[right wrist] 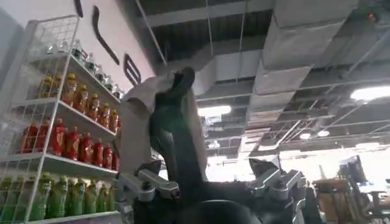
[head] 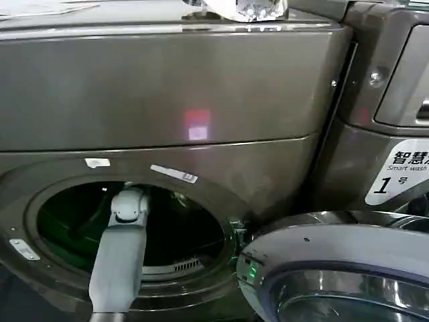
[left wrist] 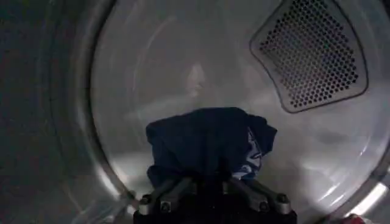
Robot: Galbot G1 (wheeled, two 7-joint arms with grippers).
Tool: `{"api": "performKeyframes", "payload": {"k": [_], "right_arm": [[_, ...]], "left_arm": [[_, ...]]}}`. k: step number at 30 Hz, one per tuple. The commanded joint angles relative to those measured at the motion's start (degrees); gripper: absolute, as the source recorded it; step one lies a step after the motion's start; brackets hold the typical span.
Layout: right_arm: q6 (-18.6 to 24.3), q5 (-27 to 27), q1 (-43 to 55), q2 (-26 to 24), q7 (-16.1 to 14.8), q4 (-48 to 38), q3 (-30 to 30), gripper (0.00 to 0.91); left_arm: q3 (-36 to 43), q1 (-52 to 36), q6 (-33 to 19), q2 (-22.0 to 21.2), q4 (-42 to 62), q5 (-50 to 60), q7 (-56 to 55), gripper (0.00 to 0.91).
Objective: Grasp the clothes from the dryer.
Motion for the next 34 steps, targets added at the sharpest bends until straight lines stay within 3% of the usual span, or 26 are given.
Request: {"api": "performKeyframes", "payload": {"k": [1,12,17,34], "right_arm": [[0.6,0.4,-0.3,0.0,-0.1,0.1,0.2,0.907],[0.5,0.3,-0.2,0.1,0.1,0.0,0.2,0.907],[-2.0,-0.2,0.4,0.3,2.2,1.4,0.5,0.907],[-2.4,-3.9,0.1,0.1,1.1,1.7,1.7,0.907]], "left_arm": [[0.2,1.0,0.5,-0.1,-1.3,-2.5,-1.8,0.0],[0.4,1.5,0.4,0.1,-1.5,-2.4,-0.1,0.0],[1.0,1.6,0.4,0.1,-1.4,-2.1,0.3,0.0],[1.3,1.4,0.0,0.0,-1.0,-1.5,1.3,0.0]]}}
